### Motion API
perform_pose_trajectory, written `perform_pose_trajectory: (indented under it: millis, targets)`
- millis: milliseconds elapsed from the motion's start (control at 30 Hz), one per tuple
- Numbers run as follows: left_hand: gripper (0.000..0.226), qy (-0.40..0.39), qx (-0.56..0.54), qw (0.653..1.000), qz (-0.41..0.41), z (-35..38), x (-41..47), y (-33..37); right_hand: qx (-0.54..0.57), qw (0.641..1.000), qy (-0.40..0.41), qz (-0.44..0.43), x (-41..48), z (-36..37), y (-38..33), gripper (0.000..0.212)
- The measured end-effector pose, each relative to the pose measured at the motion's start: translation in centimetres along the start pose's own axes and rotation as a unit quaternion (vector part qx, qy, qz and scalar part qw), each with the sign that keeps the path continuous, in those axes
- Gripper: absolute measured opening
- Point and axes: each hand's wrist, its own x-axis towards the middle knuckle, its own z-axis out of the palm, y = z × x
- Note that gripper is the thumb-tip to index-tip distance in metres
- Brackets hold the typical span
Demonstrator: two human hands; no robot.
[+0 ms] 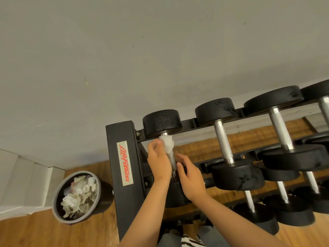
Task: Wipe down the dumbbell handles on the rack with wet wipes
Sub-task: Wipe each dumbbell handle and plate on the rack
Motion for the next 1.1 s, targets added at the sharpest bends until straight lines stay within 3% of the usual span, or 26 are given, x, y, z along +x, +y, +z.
perform_pose_trajectory:
  millis: [167, 333, 467, 633, 800, 933, 1100]
  targets:
    - [0.013, 0.013, 0.025, 0.999, 0.025, 0.6, 0.3, 0.1, -0.002, 1.0, 0.005, -0.005, 0.0, 0.0, 0.0, 0.034]
    - [0.027, 0.059, -0.029, 0.997, -0.042, 2.3, 1.7, 1.0, 0.003, 1.0, 0.004, -0.006, 0.0, 0.0, 0.0, 0.032]
    - [0.013, 0.089, -0.023, 0.996, 0.001, 1.3, 1.8, 0.4, 0.012, 1.0, 0.005, -0.007, 0.0, 0.1, 0.2, 0.033]
    - [0.017, 0.038, -0.017, 0.999, -0.025, 1.1, 2.6, 1.0, 0.013, 1.0, 0.002, -0.009, 0.1, 0.2, 0.3, 0.031]
    - [0.011, 0.048, 0.0, 0.999, -0.002, 0.2, 2.6, 0.3, 0.014, 1.0, 0.006, -0.008, 0.0, 0.3, 0.5, 0.032]
    - [0.019, 0.015, -0.021, 0.998, -0.06, 0.6, 2.9, 0.9, 0.019, 1.0, 0.006, -0.007, 0.0, 0.3, 0.4, 0.032]
    - [0.012, 0.031, 0.0, 0.999, -0.021, 0.0, 2.9, 0.4, 0.019, 1.0, 0.004, -0.006, 0.0, 0.2, 0.4, 0.032]
